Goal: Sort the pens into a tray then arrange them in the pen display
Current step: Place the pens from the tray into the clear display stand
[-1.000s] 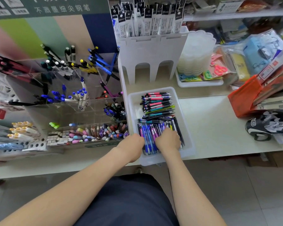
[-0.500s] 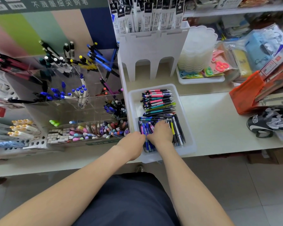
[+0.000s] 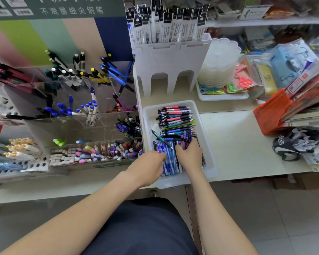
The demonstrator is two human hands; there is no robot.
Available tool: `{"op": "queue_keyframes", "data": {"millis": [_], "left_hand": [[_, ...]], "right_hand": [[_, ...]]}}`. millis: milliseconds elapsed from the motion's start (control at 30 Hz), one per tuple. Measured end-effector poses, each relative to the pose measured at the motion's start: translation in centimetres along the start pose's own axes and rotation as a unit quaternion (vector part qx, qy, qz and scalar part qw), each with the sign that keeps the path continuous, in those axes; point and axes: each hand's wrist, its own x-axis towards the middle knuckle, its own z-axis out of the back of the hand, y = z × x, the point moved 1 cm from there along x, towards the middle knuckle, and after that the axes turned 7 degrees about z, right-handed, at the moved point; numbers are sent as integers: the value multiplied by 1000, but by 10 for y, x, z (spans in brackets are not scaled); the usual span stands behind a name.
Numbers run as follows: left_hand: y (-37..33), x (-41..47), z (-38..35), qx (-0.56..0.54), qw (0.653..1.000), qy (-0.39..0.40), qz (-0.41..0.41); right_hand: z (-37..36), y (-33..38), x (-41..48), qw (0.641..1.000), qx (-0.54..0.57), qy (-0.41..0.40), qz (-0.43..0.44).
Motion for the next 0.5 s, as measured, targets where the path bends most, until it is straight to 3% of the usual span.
{"op": "queue_keyframes", "data": {"millis": [133, 233, 267, 333, 400, 433, 467, 500], "left_hand": [[-11, -2, 8, -149, 988, -25, 8], [-26, -2, 23, -311, 947, 30, 77], [-31, -2, 28, -393, 910, 63, 114], [-41, -3, 39, -589, 782, 121, 167], [-47, -6, 57, -722, 661, 138, 153], [-49, -9, 66, -757, 624, 138, 136], [-48, -12, 74, -770, 611, 135, 123], [-46, -14, 82, -764, 620, 128, 120]], "right_hand": [[22, 26, -8, 990, 107, -91, 29], [38, 54, -14, 978, 189, -68, 48], [43, 65, -17, 972, 222, -47, 57], [51, 89, -25, 952, 291, -23, 86], [57, 113, -31, 938, 323, -19, 128], [58, 123, -34, 940, 307, -22, 144], [58, 131, -35, 946, 281, -26, 156], [58, 136, -35, 950, 267, -29, 158]]}}
